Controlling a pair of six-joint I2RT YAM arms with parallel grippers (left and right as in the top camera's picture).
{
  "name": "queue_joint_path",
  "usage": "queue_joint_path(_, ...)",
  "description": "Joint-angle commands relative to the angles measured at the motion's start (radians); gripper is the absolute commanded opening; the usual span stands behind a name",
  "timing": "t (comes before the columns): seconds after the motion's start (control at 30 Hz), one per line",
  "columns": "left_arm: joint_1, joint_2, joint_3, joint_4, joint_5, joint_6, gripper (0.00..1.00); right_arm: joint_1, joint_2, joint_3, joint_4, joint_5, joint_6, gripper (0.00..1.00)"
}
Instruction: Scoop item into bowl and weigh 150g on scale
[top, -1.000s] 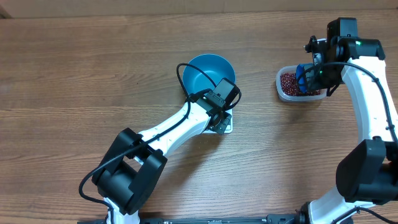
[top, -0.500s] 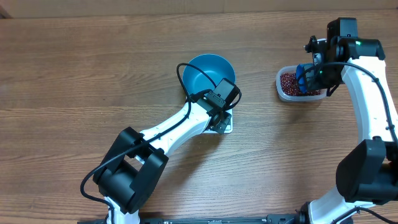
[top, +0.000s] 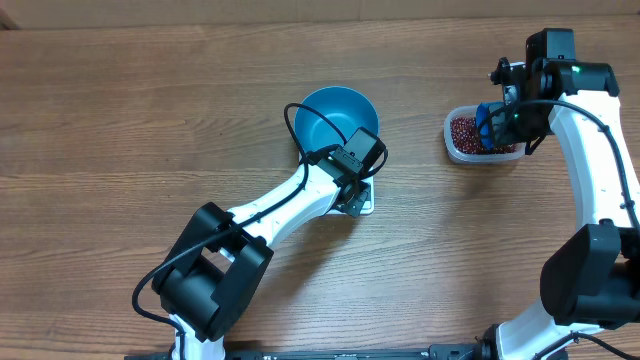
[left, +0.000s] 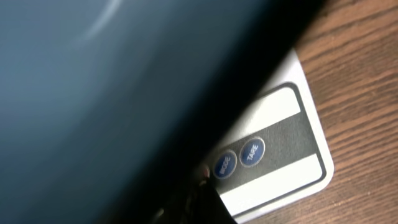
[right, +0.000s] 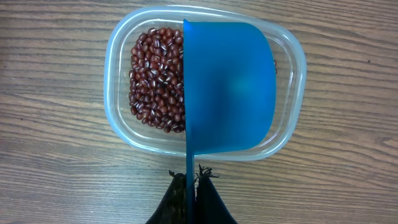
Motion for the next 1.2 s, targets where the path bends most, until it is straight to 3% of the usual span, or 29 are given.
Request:
queue_joint_path(0.0,-0.002,0.018,-0.008,-0.002,-0.013,-0.011,0.04,0.002,-0.008,0.001,0.005,-0.008,0.004,0.04)
queue_joint_path(1.17,-0.001,0.058,-0.007,0.003,-0.013,-0.013,0.04,0.002,-0.008,0.001,0.009,-0.008,0.004,0.04)
